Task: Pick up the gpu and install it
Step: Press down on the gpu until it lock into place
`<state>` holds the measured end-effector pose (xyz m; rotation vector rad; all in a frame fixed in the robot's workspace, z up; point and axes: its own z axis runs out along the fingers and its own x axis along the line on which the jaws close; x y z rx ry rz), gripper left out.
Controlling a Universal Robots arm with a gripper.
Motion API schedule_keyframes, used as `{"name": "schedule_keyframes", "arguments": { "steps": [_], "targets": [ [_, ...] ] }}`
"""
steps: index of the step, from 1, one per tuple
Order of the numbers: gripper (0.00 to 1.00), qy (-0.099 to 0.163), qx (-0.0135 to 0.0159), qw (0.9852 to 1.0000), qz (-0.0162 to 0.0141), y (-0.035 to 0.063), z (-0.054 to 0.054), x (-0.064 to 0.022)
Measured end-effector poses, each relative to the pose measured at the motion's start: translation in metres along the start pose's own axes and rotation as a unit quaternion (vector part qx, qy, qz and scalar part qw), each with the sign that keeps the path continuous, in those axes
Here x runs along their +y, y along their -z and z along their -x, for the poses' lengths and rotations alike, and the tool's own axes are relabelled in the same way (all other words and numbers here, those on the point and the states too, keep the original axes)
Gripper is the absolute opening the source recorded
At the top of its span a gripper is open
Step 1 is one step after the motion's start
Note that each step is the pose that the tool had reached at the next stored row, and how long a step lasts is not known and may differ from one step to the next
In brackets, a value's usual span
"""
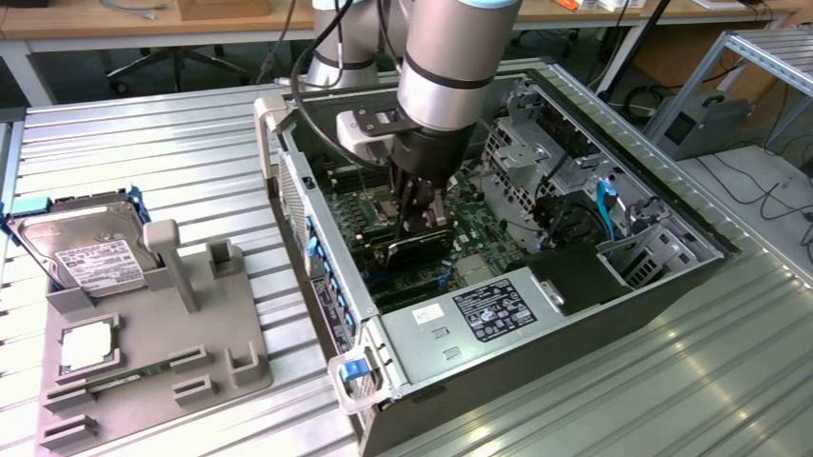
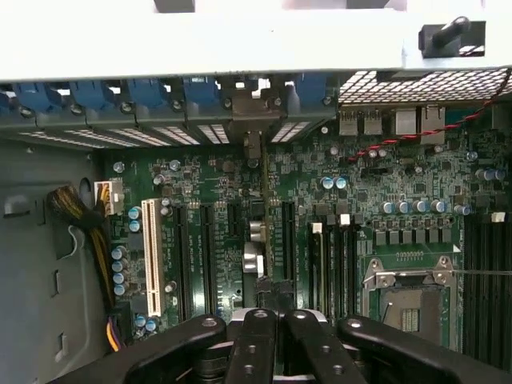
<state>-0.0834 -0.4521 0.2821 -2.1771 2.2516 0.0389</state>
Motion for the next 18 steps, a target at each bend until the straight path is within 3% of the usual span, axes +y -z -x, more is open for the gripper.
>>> {"name": "schedule_keyframes", "arguments": {
  "steps": [6, 18],
  "targets": [
    [0.11, 0.0, 0.0001, 1.0, 0.0001, -0.0105, 0.0, 0.0],
    [0.11, 0.0, 0.0001, 1.0, 0.0001, -0.013, -0.001, 0.0033]
  ]
}}
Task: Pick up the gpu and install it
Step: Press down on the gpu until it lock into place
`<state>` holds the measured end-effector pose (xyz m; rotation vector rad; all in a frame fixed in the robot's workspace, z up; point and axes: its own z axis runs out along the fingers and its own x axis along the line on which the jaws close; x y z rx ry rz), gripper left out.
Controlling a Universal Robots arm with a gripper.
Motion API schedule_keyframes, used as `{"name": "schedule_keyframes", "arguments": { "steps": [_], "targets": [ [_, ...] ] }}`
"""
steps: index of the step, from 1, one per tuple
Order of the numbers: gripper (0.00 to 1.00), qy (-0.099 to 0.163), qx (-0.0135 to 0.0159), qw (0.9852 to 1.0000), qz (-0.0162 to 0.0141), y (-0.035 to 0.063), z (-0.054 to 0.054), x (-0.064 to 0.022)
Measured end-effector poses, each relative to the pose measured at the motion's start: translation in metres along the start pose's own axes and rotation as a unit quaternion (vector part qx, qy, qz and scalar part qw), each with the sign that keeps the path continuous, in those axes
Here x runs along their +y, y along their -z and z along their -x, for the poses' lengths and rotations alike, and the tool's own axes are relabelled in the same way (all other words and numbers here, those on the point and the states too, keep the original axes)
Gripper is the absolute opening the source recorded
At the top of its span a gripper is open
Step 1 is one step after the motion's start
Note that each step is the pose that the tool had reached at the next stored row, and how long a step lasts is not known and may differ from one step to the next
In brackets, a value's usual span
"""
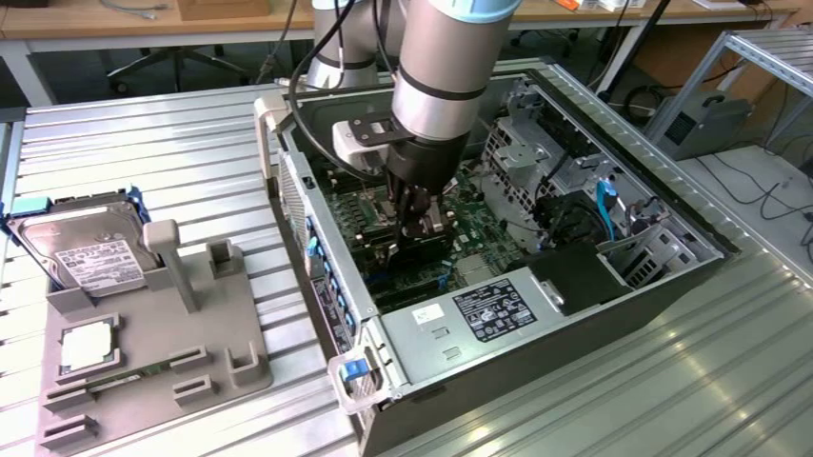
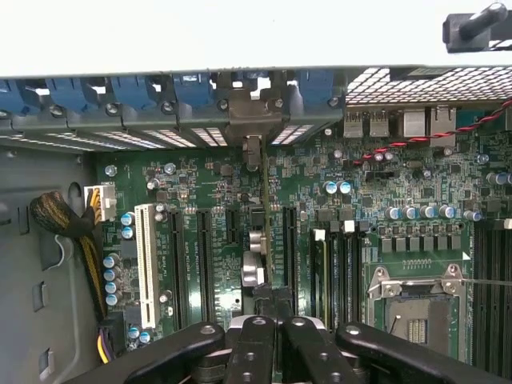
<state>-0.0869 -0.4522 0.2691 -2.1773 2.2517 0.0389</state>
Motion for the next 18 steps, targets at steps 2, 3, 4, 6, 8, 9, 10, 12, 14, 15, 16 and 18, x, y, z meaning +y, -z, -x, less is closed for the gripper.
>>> {"name": "schedule_keyframes", "arguments": {
  "steps": [2, 3, 4, 6, 8, 9, 10, 12, 14, 15, 16, 18],
  "targets": [
    [0.11, 0.0, -0.0001, 1.0, 0.0, -0.0001, 0.0, 0.0003],
    [0.11, 0.0, -0.0001, 1.0, 0.0, -0.0001, 0.0, 0.0003],
    [0.11, 0.0, 0.0, 1.0, 0.0, -0.0001, 0.0, 0.0003],
    [0.11, 0.0, 0.0, 1.0, 0.0, -0.0001, 0.0, 0.0003],
    [0.11, 0.0, 0.0, 1.0, 0.0, -0.0001, 0.0, 0.0003],
    [0.11, 0.0, -0.0001, 1.0, 0.0, 0.0001, 0.0, 0.0003],
    [0.11, 0.0, -0.0001, 1.0, 0.0, 0.0006, 0.0, 0.0003],
    [0.11, 0.0, -0.0007, 1.0, -0.0003, 0.002, 0.0, 0.0003],
    [0.11, 0.0, 0.0, 1.0, -0.0001, 0.0055, 0.0, 0.0004],
    [0.11, 0.0, -0.0002, 1.0, -0.0001, 0.0072, 0.0, 0.0004],
    [0.11, 0.0, -0.0001, 1.0, -0.0001, 0.0091, 0.0, 0.0004],
    [0.11, 0.0, -0.0001, 1.0, 0.0, 0.013, 0.0, 0.0005]
  ]
}}
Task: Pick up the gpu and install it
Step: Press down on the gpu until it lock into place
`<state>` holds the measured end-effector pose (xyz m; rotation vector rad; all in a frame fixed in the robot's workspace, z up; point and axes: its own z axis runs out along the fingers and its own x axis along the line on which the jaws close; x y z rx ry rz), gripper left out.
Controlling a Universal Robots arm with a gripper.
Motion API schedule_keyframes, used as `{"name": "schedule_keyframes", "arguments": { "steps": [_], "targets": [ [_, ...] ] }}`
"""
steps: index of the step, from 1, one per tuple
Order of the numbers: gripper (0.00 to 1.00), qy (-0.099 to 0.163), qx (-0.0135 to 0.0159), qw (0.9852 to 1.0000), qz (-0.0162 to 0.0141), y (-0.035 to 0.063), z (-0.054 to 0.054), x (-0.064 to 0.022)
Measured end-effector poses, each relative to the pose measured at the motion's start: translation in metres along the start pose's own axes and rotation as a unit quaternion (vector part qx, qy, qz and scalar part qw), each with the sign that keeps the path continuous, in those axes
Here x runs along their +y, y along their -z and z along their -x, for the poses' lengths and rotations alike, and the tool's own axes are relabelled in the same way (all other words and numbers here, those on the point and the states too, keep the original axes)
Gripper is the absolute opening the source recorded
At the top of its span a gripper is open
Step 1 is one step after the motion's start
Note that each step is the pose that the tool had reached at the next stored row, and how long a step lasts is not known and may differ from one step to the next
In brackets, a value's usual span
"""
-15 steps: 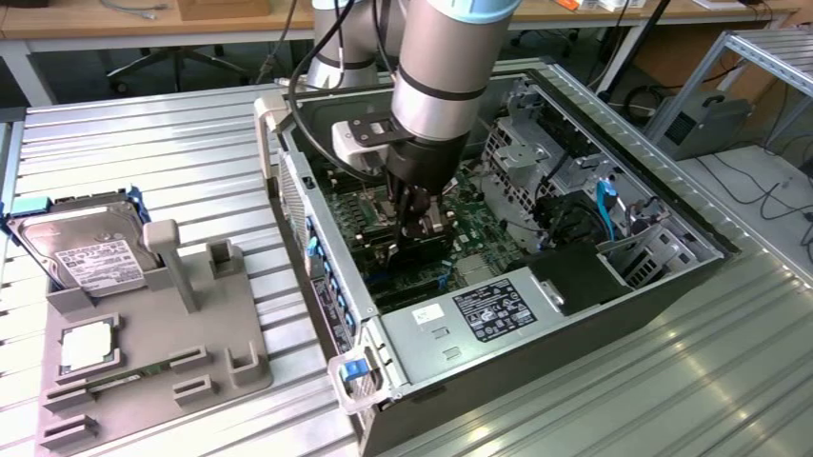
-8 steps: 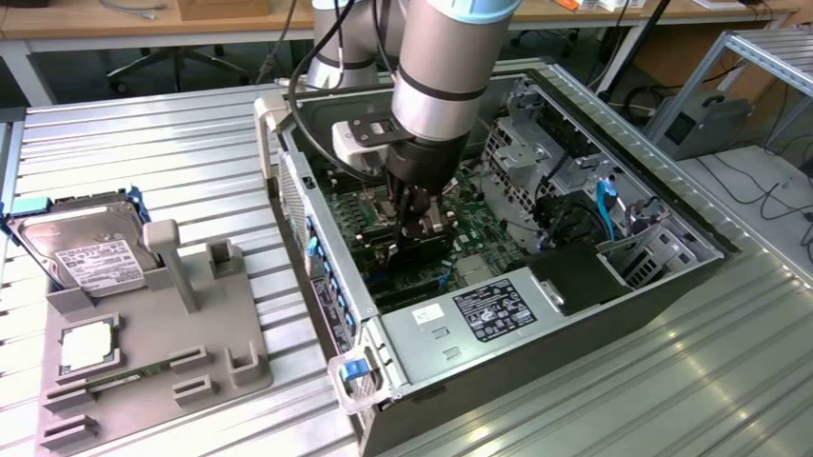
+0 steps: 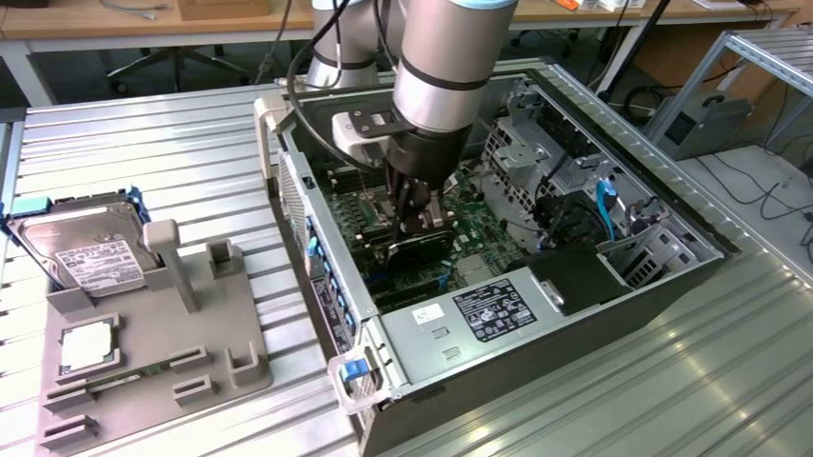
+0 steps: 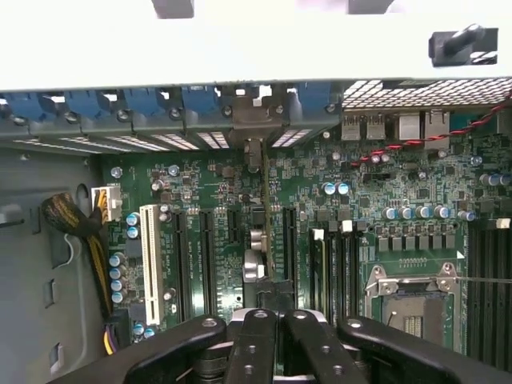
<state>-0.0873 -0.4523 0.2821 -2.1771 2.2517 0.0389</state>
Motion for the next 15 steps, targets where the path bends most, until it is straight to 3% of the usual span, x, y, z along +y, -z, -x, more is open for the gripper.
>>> {"name": "schedule_keyframes", "arguments": {
  "steps": [9, 11, 15],
  "targets": [
    [0.11, 0.0, 0.0003, 1.0, 0.0, 0.0175, 0.0, 0.0001],
    [0.11, 0.0, 0.0008, 1.0, 0.0, 0.0252, 0.001, -0.0001],
    [0.11, 0.0, 0.0044, 1.0, -0.0001, 0.0367, 0.001, -0.0008]
  ]
}}
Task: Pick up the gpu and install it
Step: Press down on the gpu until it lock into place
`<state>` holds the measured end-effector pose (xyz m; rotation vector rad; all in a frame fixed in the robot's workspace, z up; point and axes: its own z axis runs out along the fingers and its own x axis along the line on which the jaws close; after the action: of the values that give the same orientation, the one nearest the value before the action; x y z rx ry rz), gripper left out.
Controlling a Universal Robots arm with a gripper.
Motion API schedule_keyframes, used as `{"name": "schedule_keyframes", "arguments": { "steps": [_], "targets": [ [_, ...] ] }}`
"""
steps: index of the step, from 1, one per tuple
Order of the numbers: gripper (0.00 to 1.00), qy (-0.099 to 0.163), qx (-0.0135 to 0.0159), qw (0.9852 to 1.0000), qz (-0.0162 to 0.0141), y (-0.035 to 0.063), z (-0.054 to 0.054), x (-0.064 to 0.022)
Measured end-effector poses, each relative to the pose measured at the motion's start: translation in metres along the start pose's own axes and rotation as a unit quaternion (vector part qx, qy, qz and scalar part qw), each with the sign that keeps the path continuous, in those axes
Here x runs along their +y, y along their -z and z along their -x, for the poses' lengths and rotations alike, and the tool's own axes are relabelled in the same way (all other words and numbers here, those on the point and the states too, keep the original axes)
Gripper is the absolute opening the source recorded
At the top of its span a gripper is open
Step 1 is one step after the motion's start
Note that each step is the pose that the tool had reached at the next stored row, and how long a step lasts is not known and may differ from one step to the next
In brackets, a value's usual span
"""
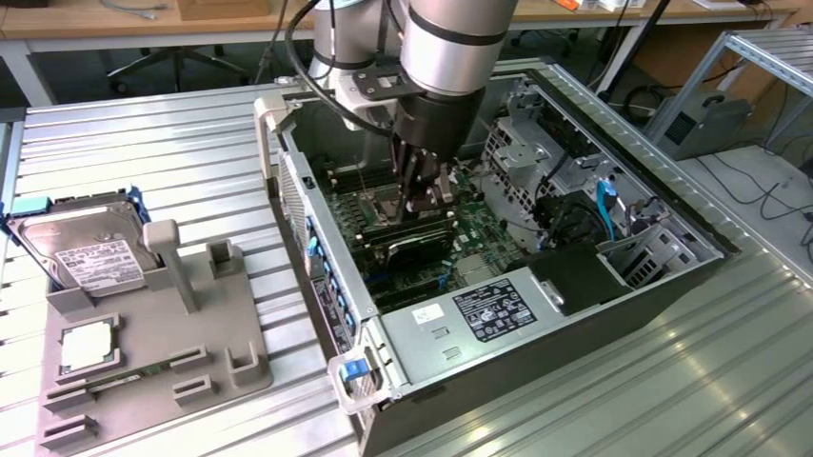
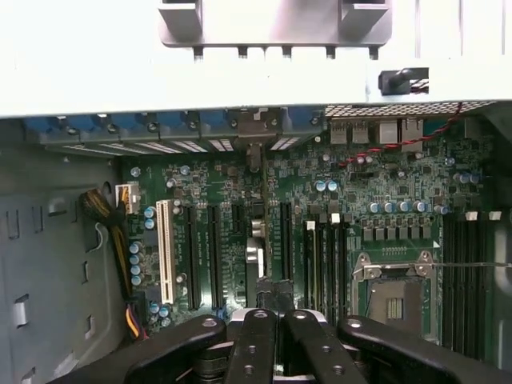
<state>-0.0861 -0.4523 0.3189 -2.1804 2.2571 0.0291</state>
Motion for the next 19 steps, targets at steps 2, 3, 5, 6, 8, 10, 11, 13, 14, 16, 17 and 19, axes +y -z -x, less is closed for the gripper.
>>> {"name": "schedule_keyframes", "arguments": {
  "steps": [2, 3, 5, 6, 8, 10, 11, 13, 14, 16, 17, 19],
  "targets": [
    [0.11, 0.0, 0.0026, 1.0, -0.0001, 0.0074, 0.0001, -0.0005],
    [0.11, 0.0, 0.0036, 1.0, -0.0001, 0.0097, 0.0002, -0.0007],
    [0.11, 0.0, 0.0041, 1.0, -0.0002, 0.0107, 0.0002, -0.0007],
    [0.11, 0.0, 0.0041, 1.0, -0.0002, 0.0107, 0.0002, -0.0007],
    [0.11, 0.0, 0.0042, 1.0, -0.0002, 0.0107, 0.0002, -0.0007],
    [0.11, 0.0, 0.0043, 1.0, -0.0002, 0.0108, 0.0002, -0.0007],
    [0.11, 0.0, 0.0043, 1.0, -0.0001, 0.0109, 0.0002, -0.0012],
    [0.11, 0.0, 0.0043, 1.0, -0.0001, 0.0109, 0.0003, -0.0032],
    [0.11, 0.0, 0.0043, 1.0, -0.0001, 0.0109, 0.0003, -0.004],
    [0.11, 0.0, 0.0043, 1.0, -0.0002, 0.0109, 0.0003, -0.0045],
    [0.11, 0.0, 0.0042, 1.0, -0.0002, 0.0109, 0.0003, -0.0045],
    [0.11, 0.0, 0.0043, 1.0, -0.0001, 0.0109, 0.0003, -0.0046]
  ]
}}
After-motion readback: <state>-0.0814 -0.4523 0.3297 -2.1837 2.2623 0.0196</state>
